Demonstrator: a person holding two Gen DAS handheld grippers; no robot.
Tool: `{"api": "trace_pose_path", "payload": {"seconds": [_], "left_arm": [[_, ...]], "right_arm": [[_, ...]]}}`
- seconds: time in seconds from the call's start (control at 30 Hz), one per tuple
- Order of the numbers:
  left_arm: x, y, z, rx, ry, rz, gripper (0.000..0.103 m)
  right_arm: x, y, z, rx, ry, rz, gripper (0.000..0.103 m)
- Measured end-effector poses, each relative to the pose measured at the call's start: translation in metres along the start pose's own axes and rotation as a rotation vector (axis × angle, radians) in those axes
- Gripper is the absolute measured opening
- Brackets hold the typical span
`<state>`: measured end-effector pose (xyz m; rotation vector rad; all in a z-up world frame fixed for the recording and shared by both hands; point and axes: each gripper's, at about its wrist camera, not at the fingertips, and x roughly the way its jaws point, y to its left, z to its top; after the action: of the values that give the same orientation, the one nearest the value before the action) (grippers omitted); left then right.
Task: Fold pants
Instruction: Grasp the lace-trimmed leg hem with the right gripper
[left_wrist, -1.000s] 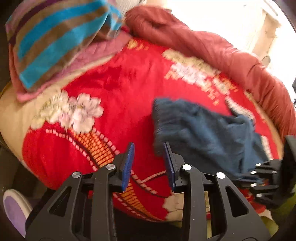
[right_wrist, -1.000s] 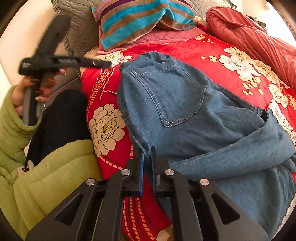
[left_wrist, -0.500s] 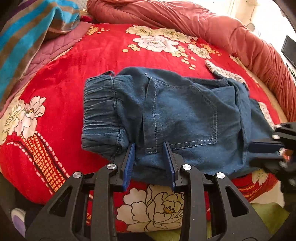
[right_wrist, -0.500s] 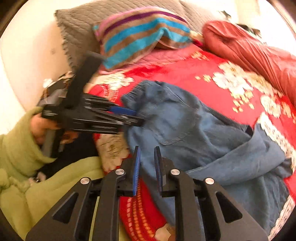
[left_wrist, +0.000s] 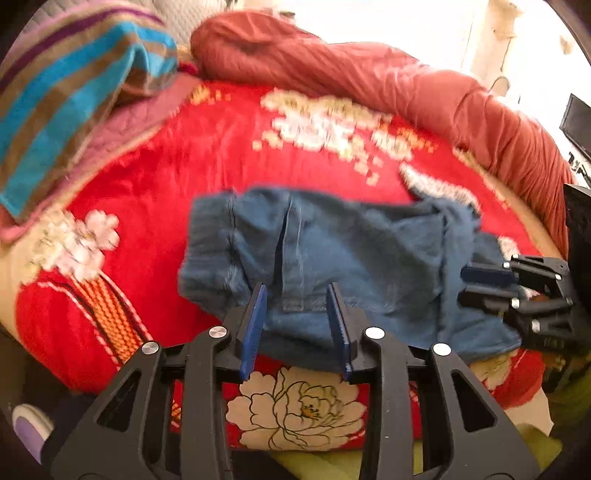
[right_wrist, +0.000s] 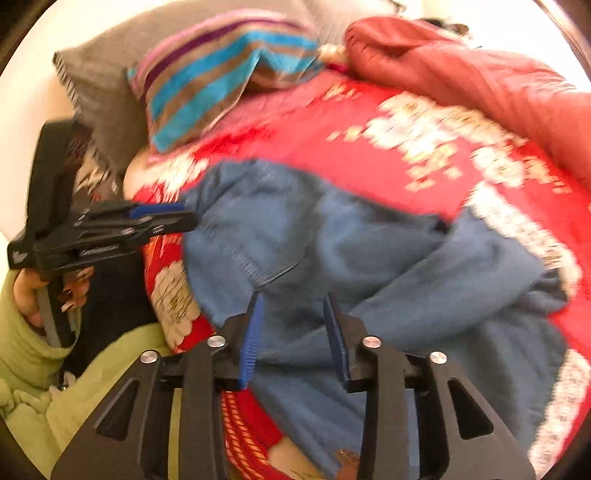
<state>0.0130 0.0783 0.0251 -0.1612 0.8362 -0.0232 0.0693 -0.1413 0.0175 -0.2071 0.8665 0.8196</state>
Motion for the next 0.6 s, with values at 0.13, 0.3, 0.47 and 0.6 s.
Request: {"api": "trace_pose_path", "payload": {"seconds": [0.13,0.3,0.47,0.6], "left_arm": [[-0.017,-0.02,0.007,0.024,-0.037,-0.029,0.036],[-0.007,-0.055,0.009,0.067,0.004,-0.114,0.039],[0.021,-0.088,0.004,0.089,0.089,-0.211,0.039],[0.049,-0.109,0.002,0.108,0.164,-0.272,0.039]], "right_arm": [[-0.021,-0.032,0.008,0.058,-0.053,-0.071,0.045],[-0.028,-0.074,0.024,0.115,-0.07,-0.162,0.05],[-0.008,-0.11,0.054,0.192,-0.048,-0.214,0.056],[0.018,-0.137,0.076,0.252,-0.001,-0.228,0.057]]}}
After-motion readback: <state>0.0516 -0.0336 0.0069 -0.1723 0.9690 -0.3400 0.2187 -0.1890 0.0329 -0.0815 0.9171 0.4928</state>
